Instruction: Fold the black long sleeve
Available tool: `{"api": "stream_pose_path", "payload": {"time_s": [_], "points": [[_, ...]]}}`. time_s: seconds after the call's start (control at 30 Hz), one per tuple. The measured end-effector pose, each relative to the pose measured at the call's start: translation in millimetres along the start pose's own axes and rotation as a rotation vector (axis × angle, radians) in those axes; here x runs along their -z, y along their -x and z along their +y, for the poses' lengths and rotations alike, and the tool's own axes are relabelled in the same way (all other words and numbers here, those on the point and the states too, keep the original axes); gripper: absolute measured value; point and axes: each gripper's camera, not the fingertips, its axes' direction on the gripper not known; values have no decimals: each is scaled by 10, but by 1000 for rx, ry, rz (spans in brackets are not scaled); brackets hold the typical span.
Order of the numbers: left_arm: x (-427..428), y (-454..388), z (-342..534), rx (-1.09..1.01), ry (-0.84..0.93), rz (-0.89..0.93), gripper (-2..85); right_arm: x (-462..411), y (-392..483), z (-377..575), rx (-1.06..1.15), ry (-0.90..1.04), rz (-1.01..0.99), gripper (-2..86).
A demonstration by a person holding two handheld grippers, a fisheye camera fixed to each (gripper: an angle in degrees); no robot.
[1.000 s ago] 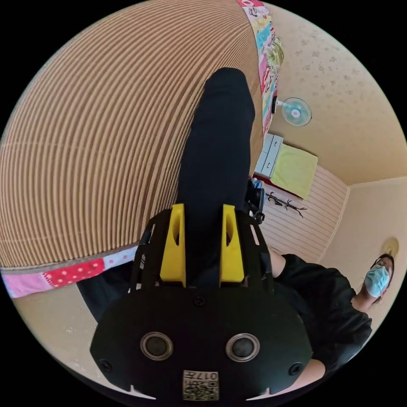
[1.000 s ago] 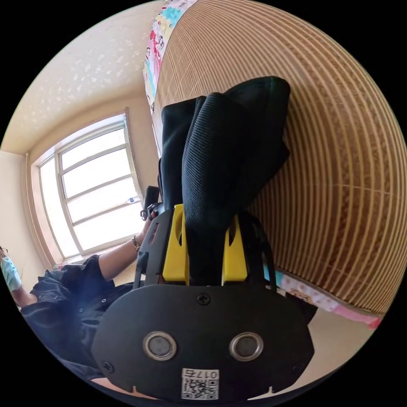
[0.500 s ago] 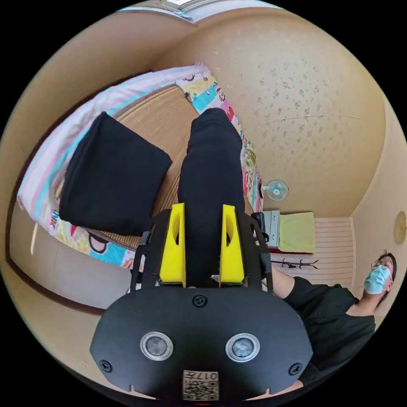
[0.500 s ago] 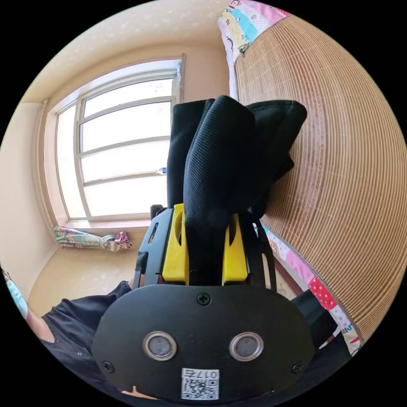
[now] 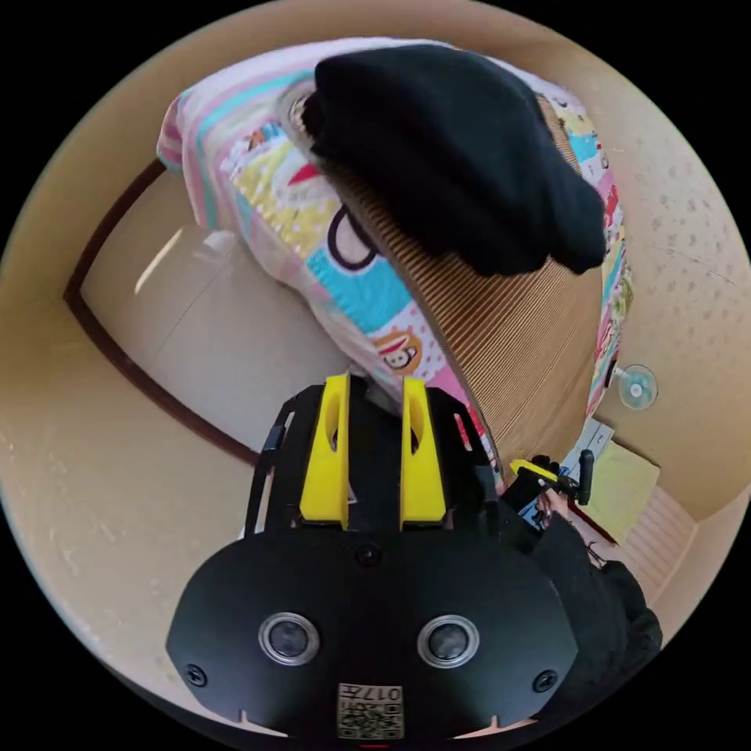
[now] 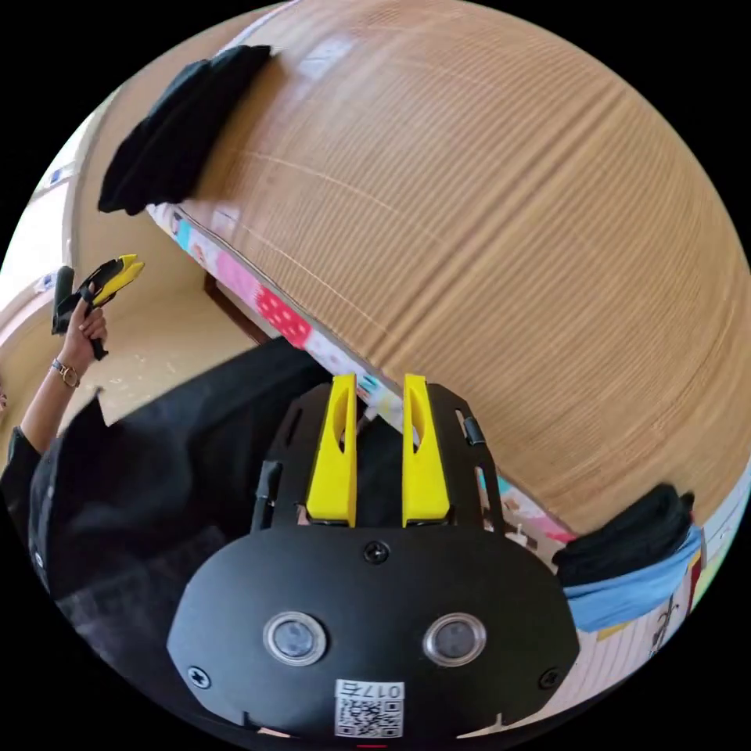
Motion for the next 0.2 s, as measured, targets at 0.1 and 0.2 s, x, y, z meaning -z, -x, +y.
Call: {"api": "stream_pose_path", "payload": {"time_s": [0.1,0.2], "points": [[-785,156,525,94,144,-90,64,-34,-845,916,-273,24,-8,70],[-1181,178,874,190,189,-197,30,394,-1095,1787,-413,-156,-5,63]]}}
